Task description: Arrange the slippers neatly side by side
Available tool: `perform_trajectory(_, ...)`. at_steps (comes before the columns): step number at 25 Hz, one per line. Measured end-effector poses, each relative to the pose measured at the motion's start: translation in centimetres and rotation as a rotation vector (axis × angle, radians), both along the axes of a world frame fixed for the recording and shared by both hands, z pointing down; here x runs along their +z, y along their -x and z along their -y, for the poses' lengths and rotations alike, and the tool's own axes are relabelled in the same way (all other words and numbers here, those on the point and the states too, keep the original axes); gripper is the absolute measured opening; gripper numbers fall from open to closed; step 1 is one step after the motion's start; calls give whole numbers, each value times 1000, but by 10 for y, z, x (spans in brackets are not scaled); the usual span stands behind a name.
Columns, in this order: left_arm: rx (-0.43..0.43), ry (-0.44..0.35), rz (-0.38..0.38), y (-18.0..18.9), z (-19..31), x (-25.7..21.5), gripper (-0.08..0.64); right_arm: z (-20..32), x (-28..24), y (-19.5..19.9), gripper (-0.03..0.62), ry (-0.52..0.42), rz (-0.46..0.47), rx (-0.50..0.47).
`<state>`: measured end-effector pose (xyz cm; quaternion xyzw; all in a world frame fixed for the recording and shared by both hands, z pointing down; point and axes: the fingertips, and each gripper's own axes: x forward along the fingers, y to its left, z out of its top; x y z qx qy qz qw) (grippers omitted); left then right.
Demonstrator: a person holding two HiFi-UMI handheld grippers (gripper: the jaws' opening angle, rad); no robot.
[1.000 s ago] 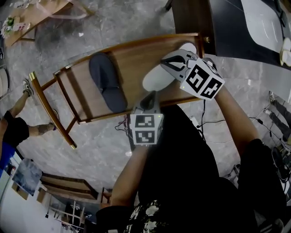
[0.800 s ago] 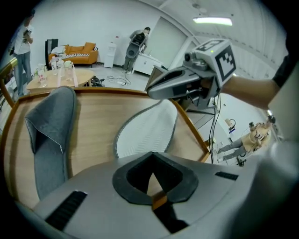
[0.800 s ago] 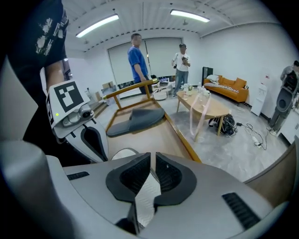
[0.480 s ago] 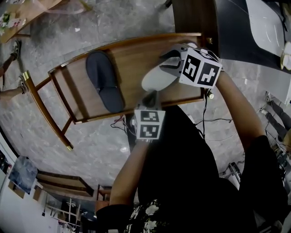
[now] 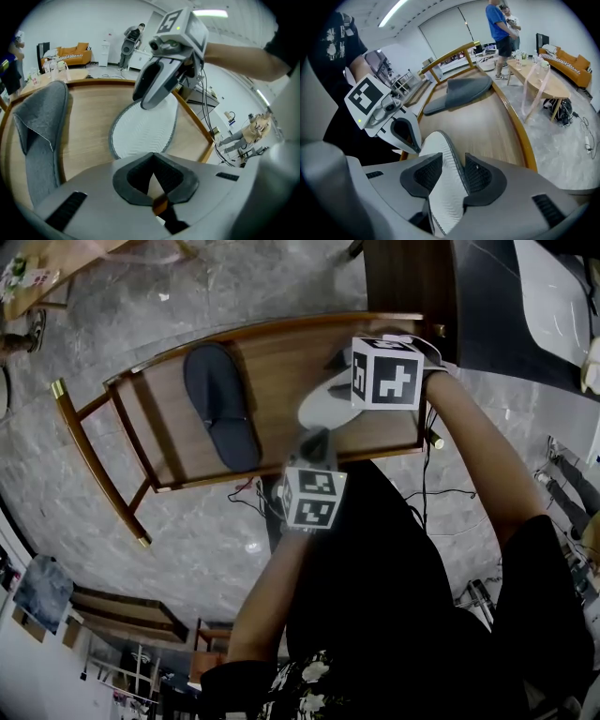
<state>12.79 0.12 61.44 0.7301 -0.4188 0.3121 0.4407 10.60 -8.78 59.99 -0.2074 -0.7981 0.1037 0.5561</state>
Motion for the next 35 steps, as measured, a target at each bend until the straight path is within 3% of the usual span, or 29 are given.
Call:
perform_trajectory(9, 3, -10, -22, 1, -2, 2, 2, -2, -5, -7, 102, 40, -99, 25)
perform_trajectory(18, 61, -13, 24, 8, -8, 1, 2, -11, -28, -13, 44, 61, -29, 101)
perform_trajectory(27, 84, -123, 117, 36, 25, -12, 2, -1, -55, -13, 25, 25, 80, 358)
perform_trajectory(35, 29, -217, 110, 51, 77, -23, 2, 0, -86, -15, 21, -13, 131, 644)
